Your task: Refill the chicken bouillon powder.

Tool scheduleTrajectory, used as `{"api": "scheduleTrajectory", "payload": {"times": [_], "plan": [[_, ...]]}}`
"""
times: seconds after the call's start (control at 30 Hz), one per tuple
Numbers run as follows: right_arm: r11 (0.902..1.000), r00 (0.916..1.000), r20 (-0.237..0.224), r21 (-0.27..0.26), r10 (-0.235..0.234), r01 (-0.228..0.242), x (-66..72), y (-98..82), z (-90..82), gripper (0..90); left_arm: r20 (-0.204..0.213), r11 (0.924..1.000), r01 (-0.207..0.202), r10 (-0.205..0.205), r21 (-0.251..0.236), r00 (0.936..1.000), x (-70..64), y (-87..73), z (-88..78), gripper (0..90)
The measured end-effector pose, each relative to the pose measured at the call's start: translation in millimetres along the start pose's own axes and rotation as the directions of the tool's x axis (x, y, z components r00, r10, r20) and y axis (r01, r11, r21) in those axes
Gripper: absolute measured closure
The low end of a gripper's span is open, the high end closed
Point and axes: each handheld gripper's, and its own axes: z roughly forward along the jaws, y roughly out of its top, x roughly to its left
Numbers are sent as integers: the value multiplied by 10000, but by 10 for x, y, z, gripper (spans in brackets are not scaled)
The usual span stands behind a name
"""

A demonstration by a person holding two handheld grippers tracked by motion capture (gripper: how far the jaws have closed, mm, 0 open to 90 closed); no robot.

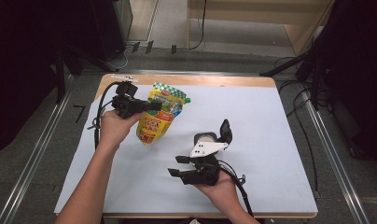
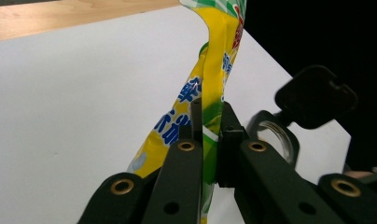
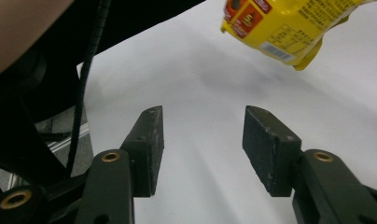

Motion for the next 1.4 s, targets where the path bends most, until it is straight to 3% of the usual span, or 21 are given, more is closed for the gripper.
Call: {"api": "scheduleTrajectory", "payload": {"times": [0.2, 0.27, 0.43, 0.53, 0.63, 0.77, 1.13, 1.4], "plan": [[9989, 9998, -179, -451, -124, 116, -12, -24, -124, 498, -293, 9991, -324, 316, -271, 9991, 122, -99, 96, 900], [9987, 9999, -119, -517, -53, 47, -43, -29, -152, 498, -139, 9981, -246, 238, -569, 9996, 169, -123, 77, 900], [9987, 10000, 3, -511, -12, 12, -114, -35, -177, 495, 152, 9971, -9, 20, -761, 9999, 227, -177, 38, 900], [9995, 10000, 10, -323, -2, 2, -148, -44, -168, 489, 59, 9973, -147, 151, -723, 9999, 225, -204, 6, 899], [9996, 9995, 160, -60, -275, 276, -153, -48, -166, 488, -23, 9971, -249, 248, -725, 9997, 226, -238, -41, 893], [9995, 9994, 143, -48, -315, 316, -155, -37, -174, 488, 103, 9967, -213, 221, -790, 9997, 258, -305, -121, 882], [9994, 9990, 295, -18, -346, 347, -211, -17, -198, 488, -52, 9948, -837, 835, -587, 9965, 213, -466, -306, 851], [9993, 9990, 283, -81, -351, 354, -223, -7, -212, 489, -80, 9935, -843, 839, -762, 9964, 234, -567, -436, 848]]}}
